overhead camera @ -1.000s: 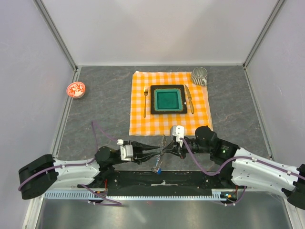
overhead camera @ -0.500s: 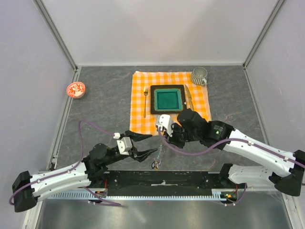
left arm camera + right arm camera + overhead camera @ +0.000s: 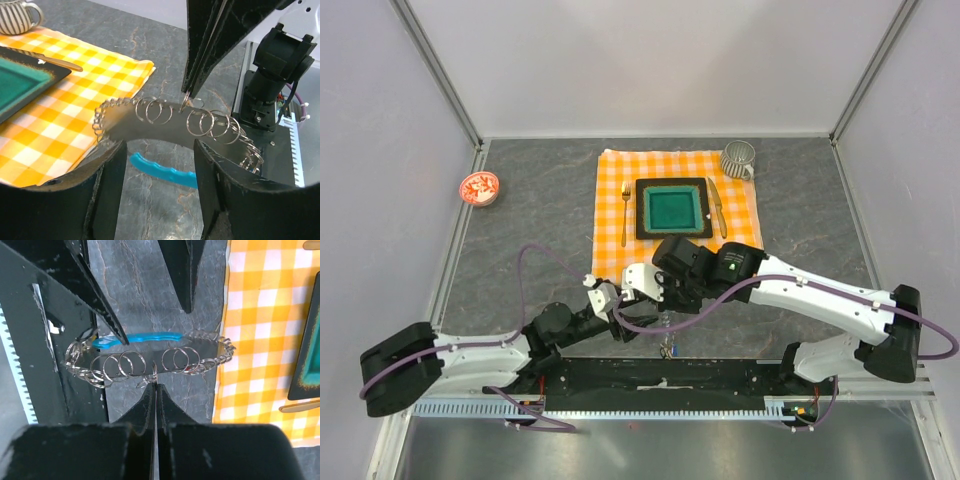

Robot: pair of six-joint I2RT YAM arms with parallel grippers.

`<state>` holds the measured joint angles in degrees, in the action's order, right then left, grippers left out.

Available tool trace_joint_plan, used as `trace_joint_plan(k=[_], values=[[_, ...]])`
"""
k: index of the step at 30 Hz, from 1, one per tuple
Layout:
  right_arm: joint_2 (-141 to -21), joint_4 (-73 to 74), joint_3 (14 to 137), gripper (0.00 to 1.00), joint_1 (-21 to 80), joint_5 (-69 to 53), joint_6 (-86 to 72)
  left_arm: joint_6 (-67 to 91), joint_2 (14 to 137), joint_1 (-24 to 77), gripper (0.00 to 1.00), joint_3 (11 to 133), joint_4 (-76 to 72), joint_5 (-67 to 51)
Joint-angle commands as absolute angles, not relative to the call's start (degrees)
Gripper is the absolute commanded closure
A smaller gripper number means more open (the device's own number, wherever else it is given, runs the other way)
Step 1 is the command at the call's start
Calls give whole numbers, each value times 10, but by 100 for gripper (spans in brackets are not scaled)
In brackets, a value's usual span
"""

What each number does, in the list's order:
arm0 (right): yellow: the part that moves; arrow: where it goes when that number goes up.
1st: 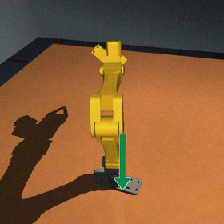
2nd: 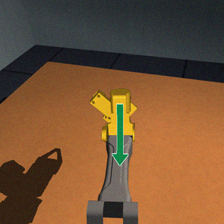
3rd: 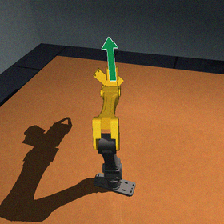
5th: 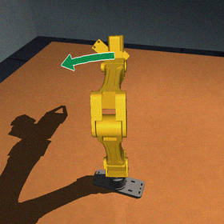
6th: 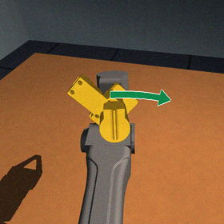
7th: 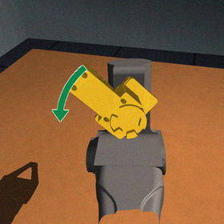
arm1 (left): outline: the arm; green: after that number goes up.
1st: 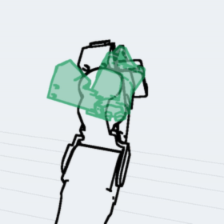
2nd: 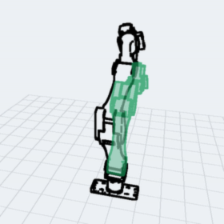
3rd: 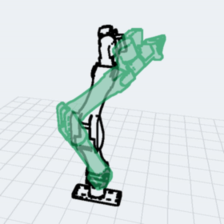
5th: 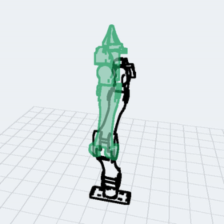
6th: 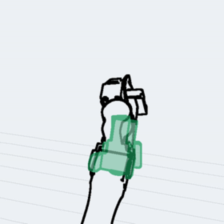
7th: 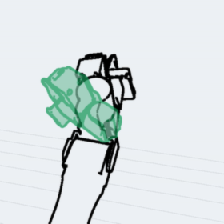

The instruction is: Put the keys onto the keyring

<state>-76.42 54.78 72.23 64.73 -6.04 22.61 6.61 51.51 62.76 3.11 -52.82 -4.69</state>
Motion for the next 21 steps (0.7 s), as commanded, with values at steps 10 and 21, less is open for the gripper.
trace_joint_plan(k=[10, 21], values=[[-788, 566, 766, 100, 664, -42, 268, 97, 680, 628, 45, 39, -856, -126], [-778, 563, 754, 100, 665, -44, 272, 81, 693, 628, 51, 48, -905, -143]])
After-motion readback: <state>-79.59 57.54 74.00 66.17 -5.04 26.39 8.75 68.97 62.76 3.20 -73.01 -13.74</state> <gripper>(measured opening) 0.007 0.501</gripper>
